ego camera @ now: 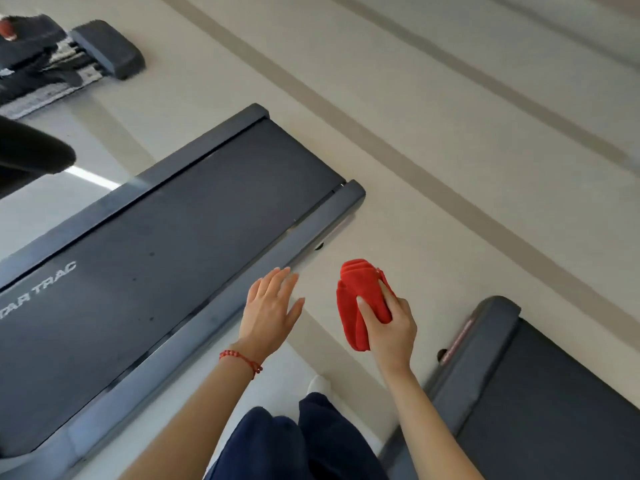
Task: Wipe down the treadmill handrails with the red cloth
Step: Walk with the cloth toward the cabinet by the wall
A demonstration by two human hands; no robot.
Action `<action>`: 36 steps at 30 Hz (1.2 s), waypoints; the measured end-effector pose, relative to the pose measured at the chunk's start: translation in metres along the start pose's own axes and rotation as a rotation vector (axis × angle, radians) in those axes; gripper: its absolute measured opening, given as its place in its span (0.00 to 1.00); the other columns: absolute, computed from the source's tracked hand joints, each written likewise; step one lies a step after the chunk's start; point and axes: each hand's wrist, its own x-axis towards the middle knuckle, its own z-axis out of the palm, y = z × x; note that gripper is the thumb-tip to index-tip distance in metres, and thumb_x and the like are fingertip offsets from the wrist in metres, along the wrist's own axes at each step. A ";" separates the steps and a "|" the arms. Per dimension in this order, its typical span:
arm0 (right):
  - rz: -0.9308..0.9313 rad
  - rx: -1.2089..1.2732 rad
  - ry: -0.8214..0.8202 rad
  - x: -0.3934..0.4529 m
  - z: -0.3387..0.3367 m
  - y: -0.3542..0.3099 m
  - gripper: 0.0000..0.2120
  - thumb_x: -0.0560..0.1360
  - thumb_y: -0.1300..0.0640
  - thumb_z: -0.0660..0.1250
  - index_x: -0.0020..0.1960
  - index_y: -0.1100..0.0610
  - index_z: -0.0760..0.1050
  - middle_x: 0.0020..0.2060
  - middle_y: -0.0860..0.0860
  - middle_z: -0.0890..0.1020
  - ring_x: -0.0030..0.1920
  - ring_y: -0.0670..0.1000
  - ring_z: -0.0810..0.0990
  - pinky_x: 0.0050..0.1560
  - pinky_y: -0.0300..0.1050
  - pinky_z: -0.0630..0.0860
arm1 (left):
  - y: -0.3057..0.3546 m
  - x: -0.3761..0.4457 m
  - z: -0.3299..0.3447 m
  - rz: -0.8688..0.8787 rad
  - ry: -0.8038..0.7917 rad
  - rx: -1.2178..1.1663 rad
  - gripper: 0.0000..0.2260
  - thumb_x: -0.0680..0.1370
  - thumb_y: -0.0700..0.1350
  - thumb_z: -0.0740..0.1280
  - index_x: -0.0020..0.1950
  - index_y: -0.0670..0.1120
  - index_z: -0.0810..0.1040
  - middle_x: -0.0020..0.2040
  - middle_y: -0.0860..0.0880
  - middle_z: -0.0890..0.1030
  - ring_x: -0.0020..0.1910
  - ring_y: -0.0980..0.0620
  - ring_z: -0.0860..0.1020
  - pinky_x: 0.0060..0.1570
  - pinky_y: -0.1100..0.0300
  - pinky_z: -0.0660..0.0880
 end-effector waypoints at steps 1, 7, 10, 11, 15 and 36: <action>0.020 -0.003 0.023 0.006 -0.008 0.005 0.22 0.71 0.47 0.69 0.64 0.49 0.73 0.45 0.50 0.77 0.43 0.47 0.77 0.49 0.41 0.73 | 0.010 0.009 0.004 0.027 -0.014 0.001 0.24 0.77 0.54 0.53 0.61 0.40 0.77 0.59 0.41 0.79 0.59 0.39 0.76 0.56 0.41 0.71; 0.125 0.016 0.164 0.037 -0.048 0.023 0.22 0.72 0.47 0.68 0.65 0.48 0.71 0.45 0.49 0.76 0.43 0.44 0.76 0.48 0.42 0.75 | 0.062 0.064 0.017 0.176 -0.084 0.030 0.26 0.78 0.57 0.50 0.60 0.41 0.77 0.57 0.41 0.79 0.57 0.39 0.77 0.55 0.41 0.72; 0.163 0.012 0.222 0.056 -0.057 0.027 0.23 0.72 0.46 0.67 0.66 0.48 0.70 0.46 0.48 0.76 0.42 0.43 0.75 0.47 0.42 0.75 | 0.079 0.097 0.020 0.243 -0.106 0.036 0.25 0.78 0.56 0.51 0.60 0.41 0.77 0.57 0.41 0.79 0.57 0.39 0.77 0.55 0.41 0.72; 0.169 0.009 0.242 0.064 -0.060 0.027 0.23 0.72 0.46 0.67 0.66 0.48 0.70 0.46 0.48 0.76 0.42 0.42 0.75 0.47 0.42 0.75 | 0.083 0.109 0.022 0.264 -0.112 0.040 0.25 0.78 0.56 0.51 0.61 0.41 0.77 0.57 0.41 0.79 0.57 0.39 0.77 0.55 0.41 0.72; 0.197 0.020 0.303 0.103 -0.066 0.027 0.23 0.72 0.47 0.67 0.66 0.49 0.71 0.46 0.50 0.76 0.43 0.44 0.76 0.46 0.42 0.76 | 0.099 0.161 0.028 0.325 -0.145 0.039 0.25 0.78 0.56 0.51 0.60 0.41 0.77 0.58 0.41 0.79 0.57 0.39 0.77 0.55 0.42 0.73; 0.334 0.086 0.437 0.357 -0.102 0.019 0.24 0.72 0.48 0.68 0.67 0.47 0.68 0.49 0.47 0.74 0.45 0.44 0.75 0.49 0.42 0.75 | 0.178 0.441 0.048 0.492 -0.223 0.034 0.32 0.81 0.59 0.40 0.61 0.40 0.77 0.59 0.40 0.79 0.57 0.39 0.77 0.54 0.41 0.73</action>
